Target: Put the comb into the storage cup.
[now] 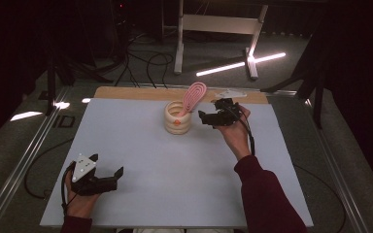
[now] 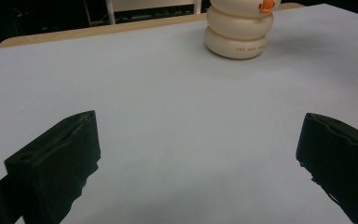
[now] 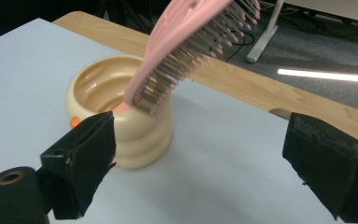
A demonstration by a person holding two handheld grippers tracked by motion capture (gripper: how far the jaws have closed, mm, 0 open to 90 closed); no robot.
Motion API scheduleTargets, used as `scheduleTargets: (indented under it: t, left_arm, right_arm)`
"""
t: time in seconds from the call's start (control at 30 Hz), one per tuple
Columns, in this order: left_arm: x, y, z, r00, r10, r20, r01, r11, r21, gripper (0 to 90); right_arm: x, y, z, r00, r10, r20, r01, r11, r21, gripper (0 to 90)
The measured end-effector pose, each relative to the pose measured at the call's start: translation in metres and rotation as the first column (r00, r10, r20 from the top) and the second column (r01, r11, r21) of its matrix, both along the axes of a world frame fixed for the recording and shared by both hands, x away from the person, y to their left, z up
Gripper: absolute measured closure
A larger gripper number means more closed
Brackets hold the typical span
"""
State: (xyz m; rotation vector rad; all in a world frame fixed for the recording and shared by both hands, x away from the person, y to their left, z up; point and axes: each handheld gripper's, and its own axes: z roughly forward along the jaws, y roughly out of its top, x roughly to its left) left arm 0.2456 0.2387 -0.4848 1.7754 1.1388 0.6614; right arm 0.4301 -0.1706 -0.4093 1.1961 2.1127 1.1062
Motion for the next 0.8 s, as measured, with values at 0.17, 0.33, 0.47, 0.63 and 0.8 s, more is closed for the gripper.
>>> scheduleTargets:
  t: [0.17,0.33,0.47,0.63,0.8]
  left_arm:
    - [0.0,0.0,0.0,1.0,0.001,0.0,-0.001,1.0,-0.001,0.1]
    - [0.0,0.001,0.0,1.0,0.004,0.002,-0.004,1.0,-0.003,0.1]
    - [0.001,0.002,0.001,1.0,0.005,0.006,-0.005,1.0,-0.004,0.1]
    - [0.002,0.006,0.005,0.9998,0.012,0.016,-0.012,0.9998,-0.018,0.1]
    - [0.003,0.007,0.007,0.9998,0.01,0.019,-0.009,0.9996,-0.027,0.1]
  right_arm:
    - [-0.009,-0.011,-0.001,1.0,-0.007,0.003,0.007,1.0,0.0,9.5]
    - [-0.022,-0.02,-0.003,0.9999,0.009,0.012,-0.009,1.0,0.016,9.4]
    - [-0.033,-0.027,-0.004,0.9994,0.019,0.028,-0.019,1.0,0.0,9.4]
    - [-0.047,-0.035,-0.006,0.9984,0.047,0.031,-0.046,0.998,-0.034,8.2]
    - [-0.059,-0.041,-0.007,0.9972,0.053,0.053,-0.05,0.997,-0.05,8.3]
